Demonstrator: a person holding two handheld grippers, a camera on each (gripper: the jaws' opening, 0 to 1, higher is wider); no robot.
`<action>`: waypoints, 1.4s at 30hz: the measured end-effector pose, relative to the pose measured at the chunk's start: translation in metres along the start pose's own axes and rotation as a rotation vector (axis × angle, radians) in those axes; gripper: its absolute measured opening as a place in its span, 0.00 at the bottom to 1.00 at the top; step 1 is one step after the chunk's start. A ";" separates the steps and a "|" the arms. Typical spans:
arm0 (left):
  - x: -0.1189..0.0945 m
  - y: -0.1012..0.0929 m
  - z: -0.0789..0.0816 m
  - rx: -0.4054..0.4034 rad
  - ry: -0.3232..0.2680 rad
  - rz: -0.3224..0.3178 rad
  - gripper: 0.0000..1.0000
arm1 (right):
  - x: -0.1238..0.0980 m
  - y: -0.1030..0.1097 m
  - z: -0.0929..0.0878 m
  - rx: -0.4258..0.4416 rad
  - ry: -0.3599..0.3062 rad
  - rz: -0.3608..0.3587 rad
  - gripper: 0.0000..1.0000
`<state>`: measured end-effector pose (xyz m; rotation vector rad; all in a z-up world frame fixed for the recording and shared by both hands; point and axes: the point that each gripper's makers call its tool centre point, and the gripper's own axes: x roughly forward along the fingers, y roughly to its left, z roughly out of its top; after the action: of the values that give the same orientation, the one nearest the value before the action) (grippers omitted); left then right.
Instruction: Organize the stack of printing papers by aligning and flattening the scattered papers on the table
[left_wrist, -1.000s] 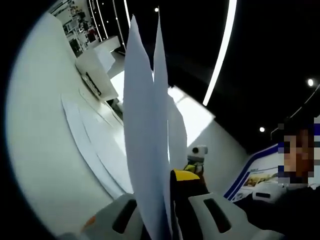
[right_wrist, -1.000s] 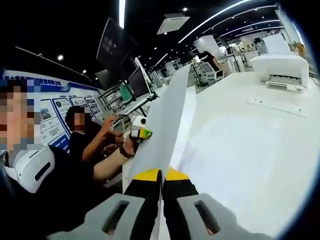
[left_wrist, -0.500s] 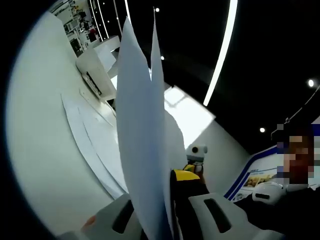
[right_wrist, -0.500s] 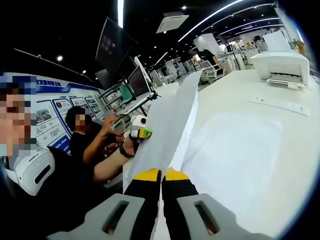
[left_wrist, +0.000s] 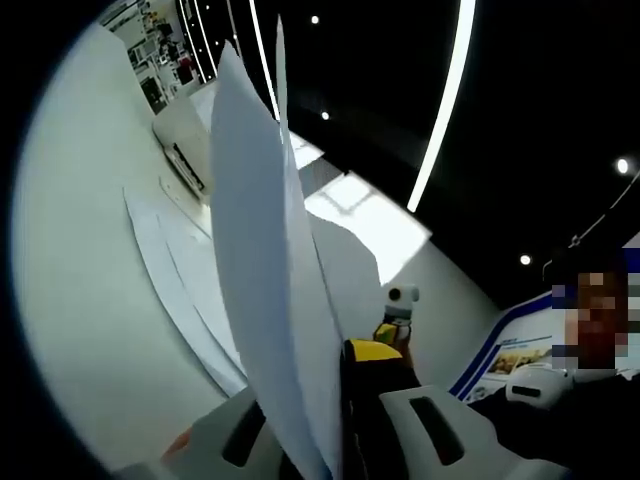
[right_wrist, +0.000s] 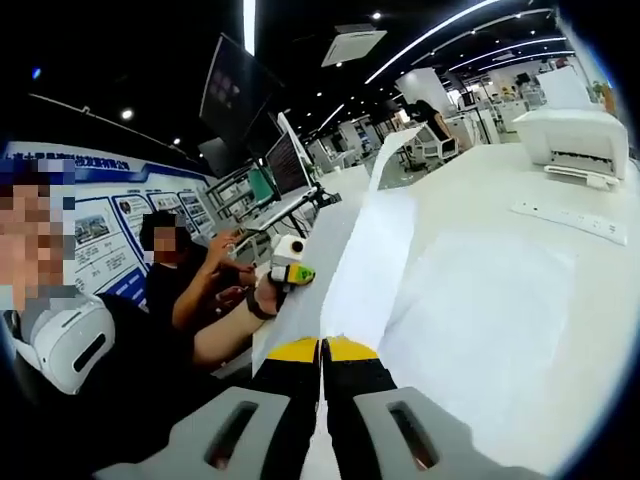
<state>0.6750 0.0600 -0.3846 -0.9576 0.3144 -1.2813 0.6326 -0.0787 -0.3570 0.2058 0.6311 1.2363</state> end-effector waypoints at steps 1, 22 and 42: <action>0.000 0.000 0.000 0.000 0.000 0.000 0.08 | 0.000 0.001 0.000 -0.001 0.000 0.003 0.00; 0.001 -0.005 0.002 -0.026 -0.012 -0.024 0.12 | -0.002 0.006 0.008 -0.002 -0.014 0.030 0.00; 0.004 -0.012 -0.002 -0.023 -0.011 -0.037 0.13 | -0.009 -0.009 0.003 0.048 -0.031 0.022 0.00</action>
<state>0.6670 0.0559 -0.3758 -0.9936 0.3042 -1.3081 0.6398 -0.0894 -0.3553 0.2720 0.6338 1.2378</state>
